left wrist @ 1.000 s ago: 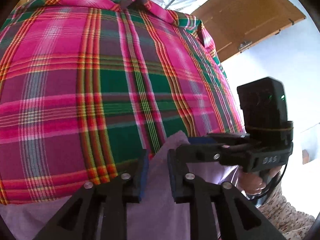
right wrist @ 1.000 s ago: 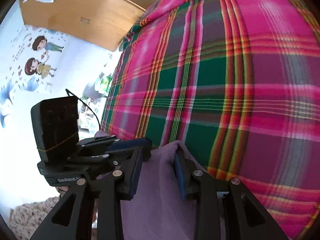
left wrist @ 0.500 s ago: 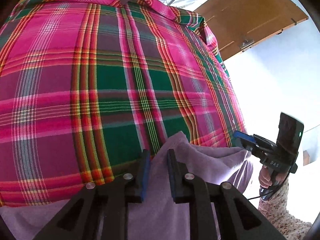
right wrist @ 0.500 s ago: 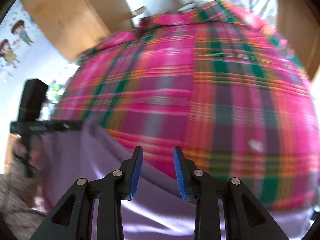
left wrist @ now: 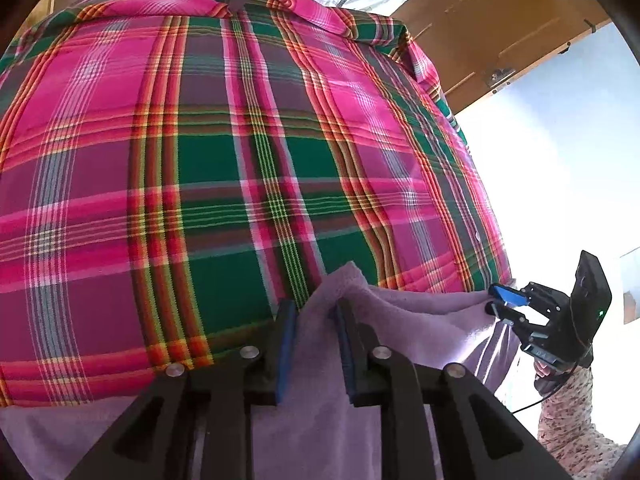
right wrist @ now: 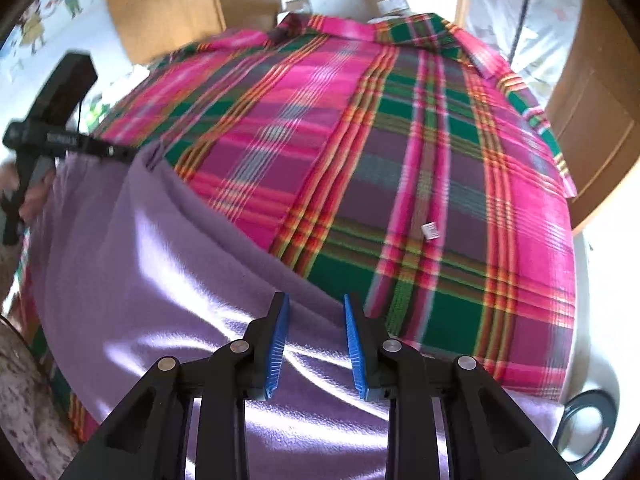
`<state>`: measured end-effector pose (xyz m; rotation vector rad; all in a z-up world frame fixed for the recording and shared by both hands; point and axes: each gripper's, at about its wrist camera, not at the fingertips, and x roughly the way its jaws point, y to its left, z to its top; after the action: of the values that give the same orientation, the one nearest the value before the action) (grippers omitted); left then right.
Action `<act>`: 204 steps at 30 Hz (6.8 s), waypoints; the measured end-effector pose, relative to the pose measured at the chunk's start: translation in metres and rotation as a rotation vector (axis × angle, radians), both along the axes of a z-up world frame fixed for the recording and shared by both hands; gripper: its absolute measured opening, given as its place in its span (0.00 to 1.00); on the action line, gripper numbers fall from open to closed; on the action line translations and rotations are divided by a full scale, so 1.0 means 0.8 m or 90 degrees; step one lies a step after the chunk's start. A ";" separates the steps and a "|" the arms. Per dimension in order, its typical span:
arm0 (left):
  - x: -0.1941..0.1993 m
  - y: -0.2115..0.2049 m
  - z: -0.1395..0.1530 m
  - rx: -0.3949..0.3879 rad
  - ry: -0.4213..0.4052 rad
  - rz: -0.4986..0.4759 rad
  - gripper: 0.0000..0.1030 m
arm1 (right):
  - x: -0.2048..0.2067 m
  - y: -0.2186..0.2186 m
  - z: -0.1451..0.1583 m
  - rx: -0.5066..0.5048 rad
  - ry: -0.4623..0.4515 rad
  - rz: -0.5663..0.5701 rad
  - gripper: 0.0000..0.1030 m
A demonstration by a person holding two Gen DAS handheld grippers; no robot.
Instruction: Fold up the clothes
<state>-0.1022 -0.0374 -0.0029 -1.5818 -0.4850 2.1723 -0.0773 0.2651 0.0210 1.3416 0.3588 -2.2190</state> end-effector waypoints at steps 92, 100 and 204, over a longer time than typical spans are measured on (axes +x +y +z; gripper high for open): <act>0.254 -0.204 0.005 0.047 0.061 0.348 0.15 | 0.194 -0.016 0.013 -0.102 0.178 -0.314 0.43; 0.283 -0.222 0.003 0.076 0.078 0.368 0.15 | 0.198 -0.104 0.015 -0.119 0.171 -0.185 0.43; 0.192 -0.289 0.012 0.201 0.051 0.328 0.11 | 0.251 -0.467 0.001 -0.128 0.244 0.211 0.07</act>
<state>0.0513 -0.2688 0.0064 -1.2900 -1.2552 2.3473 0.1233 -0.1083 0.0219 0.6913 0.4443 -2.1514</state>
